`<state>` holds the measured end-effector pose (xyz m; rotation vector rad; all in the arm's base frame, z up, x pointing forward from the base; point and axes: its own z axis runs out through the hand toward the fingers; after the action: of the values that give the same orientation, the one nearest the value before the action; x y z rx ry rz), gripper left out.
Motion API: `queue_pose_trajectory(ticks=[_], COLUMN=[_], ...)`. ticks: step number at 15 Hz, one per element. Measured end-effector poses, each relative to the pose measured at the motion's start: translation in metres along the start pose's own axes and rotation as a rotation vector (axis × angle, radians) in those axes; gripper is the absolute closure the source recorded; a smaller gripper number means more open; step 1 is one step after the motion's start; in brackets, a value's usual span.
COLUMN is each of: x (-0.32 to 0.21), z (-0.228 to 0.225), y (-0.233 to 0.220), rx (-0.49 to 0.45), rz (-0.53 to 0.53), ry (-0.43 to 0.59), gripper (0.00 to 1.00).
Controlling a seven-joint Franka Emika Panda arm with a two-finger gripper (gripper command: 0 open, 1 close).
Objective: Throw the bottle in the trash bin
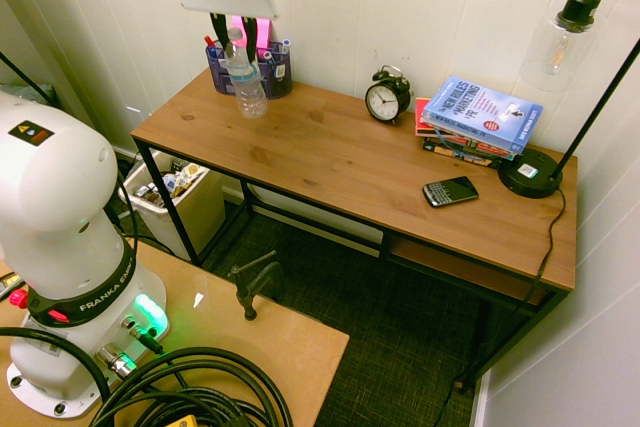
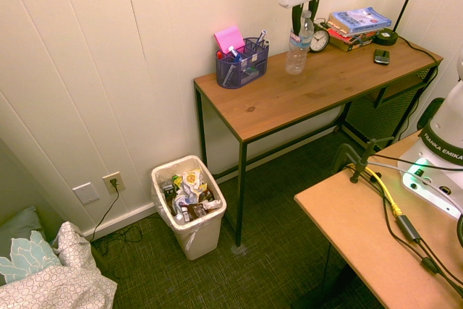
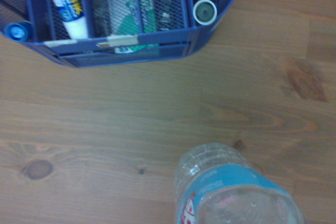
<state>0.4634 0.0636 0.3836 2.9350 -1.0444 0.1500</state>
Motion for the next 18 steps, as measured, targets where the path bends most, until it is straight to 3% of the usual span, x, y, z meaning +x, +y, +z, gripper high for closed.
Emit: queue_pose_trajectory(ticks=[3, 8, 14, 18], x=[-0.019, -0.054, -0.087, -0.114], z=[-0.041, -0.067, -0.033, 0.005], y=[-0.036, -0.146, -0.267, -0.320], rx=[0.017, 0.002, -0.020, -0.040], rz=[-0.045, -0.135, -0.245, -0.295], ry=[0.033, 0.032, -0.056, -0.113], gripper=[1.00, 1.00, 1.00, 1.00])
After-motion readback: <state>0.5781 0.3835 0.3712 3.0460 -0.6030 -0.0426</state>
